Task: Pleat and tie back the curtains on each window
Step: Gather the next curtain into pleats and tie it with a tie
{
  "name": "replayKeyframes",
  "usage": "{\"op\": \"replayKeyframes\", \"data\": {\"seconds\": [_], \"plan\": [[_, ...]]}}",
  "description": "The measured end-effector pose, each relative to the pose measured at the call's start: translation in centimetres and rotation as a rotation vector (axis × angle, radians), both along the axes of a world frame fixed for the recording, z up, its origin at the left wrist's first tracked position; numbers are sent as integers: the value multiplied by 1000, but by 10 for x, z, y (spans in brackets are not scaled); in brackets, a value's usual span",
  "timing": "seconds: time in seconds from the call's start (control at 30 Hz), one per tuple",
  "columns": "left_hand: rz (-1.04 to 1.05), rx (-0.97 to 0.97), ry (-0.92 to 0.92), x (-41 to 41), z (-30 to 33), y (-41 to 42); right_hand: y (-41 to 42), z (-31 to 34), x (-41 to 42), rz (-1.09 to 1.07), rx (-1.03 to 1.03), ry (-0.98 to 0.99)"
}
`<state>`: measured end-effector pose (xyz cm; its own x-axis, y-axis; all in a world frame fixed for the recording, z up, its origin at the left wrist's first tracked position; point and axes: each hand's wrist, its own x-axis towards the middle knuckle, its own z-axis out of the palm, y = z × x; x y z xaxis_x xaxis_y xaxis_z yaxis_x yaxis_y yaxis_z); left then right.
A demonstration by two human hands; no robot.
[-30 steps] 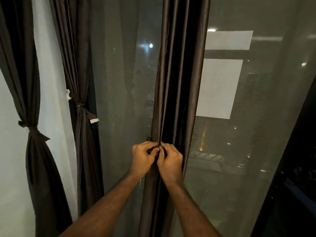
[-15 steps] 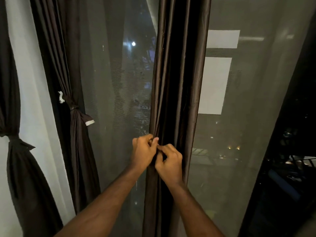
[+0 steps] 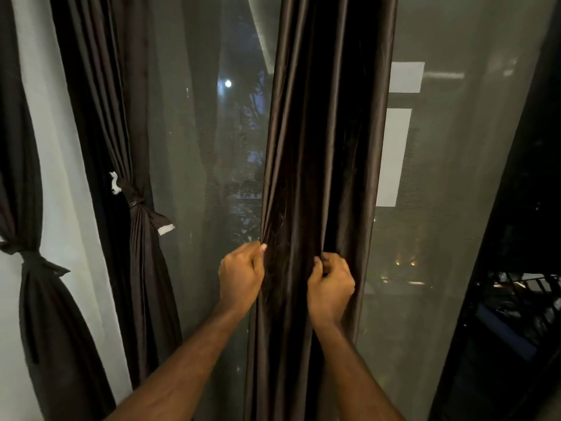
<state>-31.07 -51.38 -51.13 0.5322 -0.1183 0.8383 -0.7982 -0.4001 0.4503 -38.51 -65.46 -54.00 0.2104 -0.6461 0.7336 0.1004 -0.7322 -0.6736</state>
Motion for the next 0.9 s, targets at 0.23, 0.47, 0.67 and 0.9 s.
{"op": "replayKeyframes", "data": {"seconds": [0.23,0.47,0.67,0.9], "plan": [[-99,-94,-19,-4,0,-2,43,-15,10,79,-217,23],[-182,-74,32,-7,2,-3,52,-20,16,145,-235,75],[-218,-69,-1,-11,0,-6,52,-20,15,168,-246,80],[-212,-90,34,-5,2,-9,45,-17,-5,199,-313,98]]}}
